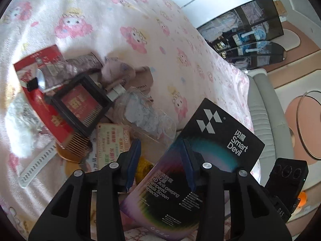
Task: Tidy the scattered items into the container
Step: 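Lift the black Smart Devil box from the pile with the left gripper, then carry the black box over the open box beside the bead-art kit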
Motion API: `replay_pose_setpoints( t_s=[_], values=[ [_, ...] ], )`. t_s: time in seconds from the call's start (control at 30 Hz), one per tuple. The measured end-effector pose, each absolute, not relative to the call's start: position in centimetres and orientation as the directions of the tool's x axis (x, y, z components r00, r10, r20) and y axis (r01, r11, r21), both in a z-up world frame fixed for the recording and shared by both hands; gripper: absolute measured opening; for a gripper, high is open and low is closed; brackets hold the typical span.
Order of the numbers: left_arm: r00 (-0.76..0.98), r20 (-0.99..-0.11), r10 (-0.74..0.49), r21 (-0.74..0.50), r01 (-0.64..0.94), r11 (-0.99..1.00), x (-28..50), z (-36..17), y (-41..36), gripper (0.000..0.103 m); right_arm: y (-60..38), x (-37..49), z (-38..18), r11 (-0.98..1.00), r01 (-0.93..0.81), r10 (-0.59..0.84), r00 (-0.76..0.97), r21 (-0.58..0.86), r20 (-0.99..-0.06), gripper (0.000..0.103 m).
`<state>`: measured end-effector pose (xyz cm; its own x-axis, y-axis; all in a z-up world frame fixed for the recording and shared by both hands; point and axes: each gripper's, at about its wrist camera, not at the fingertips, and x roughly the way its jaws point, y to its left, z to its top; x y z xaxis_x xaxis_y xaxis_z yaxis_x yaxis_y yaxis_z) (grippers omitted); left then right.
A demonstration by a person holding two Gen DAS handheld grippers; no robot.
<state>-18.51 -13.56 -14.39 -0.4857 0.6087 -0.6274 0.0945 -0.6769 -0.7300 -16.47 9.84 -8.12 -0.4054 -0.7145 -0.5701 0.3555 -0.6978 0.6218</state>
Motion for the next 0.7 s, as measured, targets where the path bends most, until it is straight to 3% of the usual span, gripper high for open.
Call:
replay_pose_setpoints(
  t_s=[0.1, 0.27, 0.5, 0.6, 0.7],
  values=[
    [-0.473, -0.552, 0.687, -0.791, 0.034, -0.612, -18.4, -14.2, -13.2, 0.054, 10.8, -16.5, -8.0, -0.706, 0.348, -0.706, -0.413, 0.617, -0.575, 0.016],
    [-0.482, -0.524, 0.702, -0.789, -0.036, -0.613, -17.7, -11.6, -12.0, 0.055, 13.1, -16.2, -6.7, -0.657, 0.32, -0.744, -0.42, 0.683, -0.519, 0.016],
    [-0.405, -0.489, 0.773, -0.787, -0.178, -0.591, -16.4, -7.5, -6.2, 0.055, 17.8, -13.2, -3.2, -0.67, 0.327, -0.726, -0.475, 0.667, -0.497, 0.016],
    [-0.343, -0.506, 0.791, -0.774, -0.224, -0.592, -16.2, -6.6, -2.1, 0.055, 20.7, -11.7, -3.2, -0.692, 0.291, -0.701, -0.491, 0.661, -0.517, 0.016],
    [-0.305, -0.577, 0.758, -0.713, -0.264, -0.65, -16.0, -5.9, 2.1, 0.056, 24.0, -10.9, -4.1, -0.65, 0.234, -0.721, -0.49, 0.723, -0.489, 0.016]
  ],
)
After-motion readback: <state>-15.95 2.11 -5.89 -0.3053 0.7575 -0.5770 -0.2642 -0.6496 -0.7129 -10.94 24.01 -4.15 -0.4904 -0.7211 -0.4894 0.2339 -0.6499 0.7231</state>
